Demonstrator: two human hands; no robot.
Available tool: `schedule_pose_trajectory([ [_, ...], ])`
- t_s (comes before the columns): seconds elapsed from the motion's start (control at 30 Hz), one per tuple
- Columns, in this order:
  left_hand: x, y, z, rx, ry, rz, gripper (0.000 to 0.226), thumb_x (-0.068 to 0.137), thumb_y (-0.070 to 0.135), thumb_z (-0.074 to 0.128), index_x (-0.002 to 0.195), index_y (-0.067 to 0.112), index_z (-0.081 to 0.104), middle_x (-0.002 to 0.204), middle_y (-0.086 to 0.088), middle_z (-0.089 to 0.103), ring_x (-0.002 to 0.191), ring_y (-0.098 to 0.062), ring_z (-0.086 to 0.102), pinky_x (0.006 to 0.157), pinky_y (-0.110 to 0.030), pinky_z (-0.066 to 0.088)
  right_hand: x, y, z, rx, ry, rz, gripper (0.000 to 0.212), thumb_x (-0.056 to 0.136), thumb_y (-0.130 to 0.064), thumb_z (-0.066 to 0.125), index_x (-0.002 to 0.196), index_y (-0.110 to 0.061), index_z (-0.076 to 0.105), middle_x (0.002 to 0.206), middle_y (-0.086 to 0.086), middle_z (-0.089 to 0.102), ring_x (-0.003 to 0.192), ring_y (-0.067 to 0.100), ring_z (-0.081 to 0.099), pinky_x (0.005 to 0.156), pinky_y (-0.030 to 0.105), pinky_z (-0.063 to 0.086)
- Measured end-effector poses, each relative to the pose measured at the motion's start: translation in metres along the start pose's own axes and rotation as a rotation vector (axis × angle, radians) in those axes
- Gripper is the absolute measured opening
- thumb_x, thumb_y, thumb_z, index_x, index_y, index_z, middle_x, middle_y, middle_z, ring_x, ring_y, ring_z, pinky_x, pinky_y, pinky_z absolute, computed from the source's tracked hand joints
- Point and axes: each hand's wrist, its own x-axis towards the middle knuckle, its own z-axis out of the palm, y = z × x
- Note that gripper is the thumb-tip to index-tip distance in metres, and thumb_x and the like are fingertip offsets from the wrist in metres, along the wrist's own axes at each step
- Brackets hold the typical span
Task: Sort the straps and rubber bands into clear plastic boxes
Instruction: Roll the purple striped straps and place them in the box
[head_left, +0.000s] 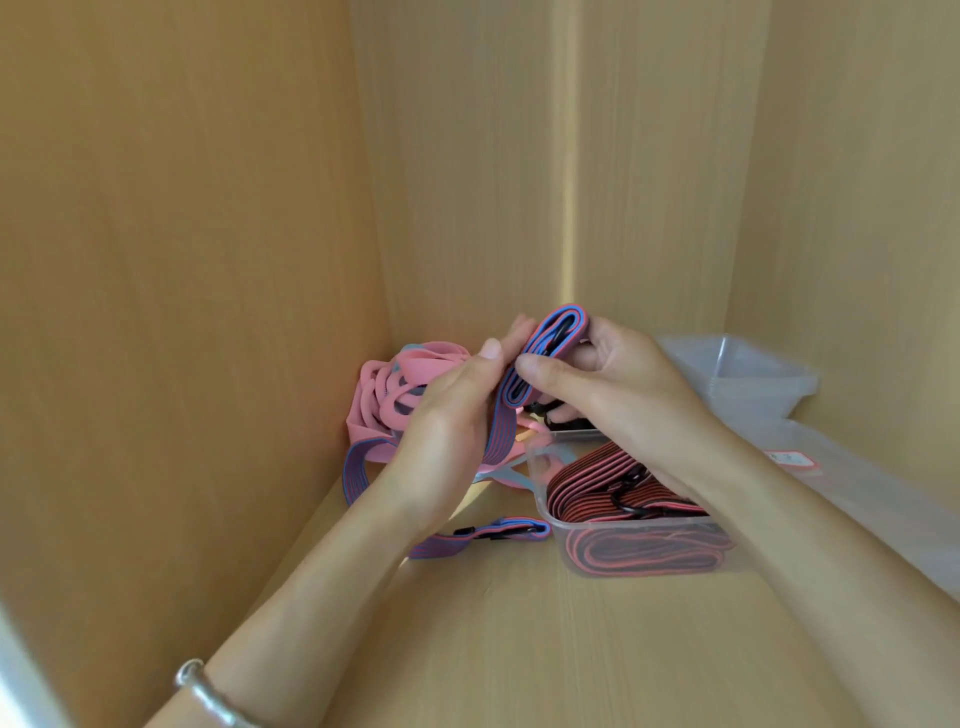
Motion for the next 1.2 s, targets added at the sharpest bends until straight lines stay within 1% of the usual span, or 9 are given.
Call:
schedule_pose_trajectory([
  [0.1,-0.001,0.0,0.0,-0.065,-0.031,0.011,0.051,0.09,0.019,0.05,0.139,0.007,0.044,0.126,0.003,0.063,0.119,-0.012,0.057,0.104,-0.05,0.042,0.001,-0.002,0.002,0.072,0.071,0.016,0.015,0.083,-0.017,0.071,0.095,-0.02,0.061,0.077,-0.007,0.074,0.075,0.008,0.071,0.077,0.033,0.058],
  [0.2,-0.001,-0.003,0.0,-0.059,-0.069,-0.03,0.061,0.085,0.026,0.042,0.145,0.021,0.034,0.137,0.006,0.055,0.132,-0.018,0.046,0.107,-0.064,0.03,0.002,-0.005,0.004,0.151,0.136,0.018,0.013,0.084,-0.013,0.07,0.093,-0.017,0.061,0.076,-0.005,0.073,0.073,0.009,0.072,0.074,0.032,0.059],
  [0.33,0.003,-0.012,-0.003,0.088,-0.047,-0.041,0.071,0.086,0.034,0.049,0.15,0.03,0.018,0.132,0.014,0.054,0.125,-0.007,0.052,0.111,-0.046,0.035,0.003,-0.013,-0.001,0.381,0.228,-0.061,0.011,0.088,-0.006,0.065,0.087,-0.014,0.058,0.069,-0.005,0.071,0.068,0.006,0.069,0.067,0.022,0.056],
  [0.43,0.002,-0.021,-0.007,0.53,-0.121,-0.009,0.043,0.092,0.046,0.052,0.134,0.042,0.044,0.128,0.017,0.057,0.12,0.004,0.051,0.106,-0.025,0.038,0.003,-0.017,-0.006,0.504,0.287,-0.106,0.01,0.091,-0.006,0.062,0.088,-0.014,0.056,0.073,-0.004,0.069,0.071,0.006,0.068,0.067,0.019,0.054],
  [0.57,0.003,-0.022,-0.017,0.811,-0.099,-0.003,0.023,0.094,0.028,0.055,0.116,0.034,0.052,0.108,0.0,0.067,0.095,-0.006,0.06,0.091,-0.02,0.046,0.005,-0.018,-0.008,0.66,0.332,-0.135,0.008,0.092,-0.009,0.059,0.086,-0.013,0.057,0.079,0.002,0.067,0.074,0.01,0.069,0.068,0.02,0.054],
  [0.67,0.007,-0.018,-0.033,1.151,0.086,0.047,0.013,0.094,0.027,0.05,0.094,0.022,0.063,0.076,-0.005,0.065,0.073,-0.018,0.058,0.079,-0.029,0.048,0.005,-0.023,-0.013,0.779,0.384,-0.159,0.01,0.093,-0.009,0.058,0.084,-0.013,0.057,0.075,0.001,0.069,0.073,0.012,0.069,0.069,0.02,0.054],
  [0.73,0.01,-0.012,-0.042,1.208,0.236,0.053,0.019,0.096,0.021,0.048,0.083,0.024,0.061,0.069,-0.004,0.062,0.064,-0.011,0.054,0.063,-0.023,0.04,0.005,-0.025,-0.015,0.815,0.409,-0.165,0.012,0.094,-0.009,0.057,0.083,-0.014,0.057,0.072,-0.002,0.07,0.073,0.012,0.069,0.071,0.021,0.055],
  [0.9,0.019,0.007,-0.065,1.282,0.552,0.059,0.027,0.098,0.03,0.047,0.079,0.014,0.059,0.086,-0.022,0.065,0.085,-0.041,0.058,0.068,-0.041,0.045,0.004,-0.024,-0.01,0.838,0.437,-0.148,0.01,0.094,-0.009,0.058,0.085,-0.013,0.056,0.071,-0.001,0.069,0.071,0.013,0.07,0.071,0.021,0.055],
  [1.2,0.022,0.02,-0.081,1.193,0.698,0.299,0.032,0.083,0.04,0.057,0.11,0.029,0.071,0.104,-0.005,0.069,0.096,-0.024,0.063,0.086,-0.036,0.049,0.01,-0.024,-0.025,0.968,0.563,-0.161,0.005,0.093,-0.011,0.06,0.09,-0.013,0.057,0.08,0.001,0.068,0.071,0.009,0.07,0.069,0.02,0.055],
])
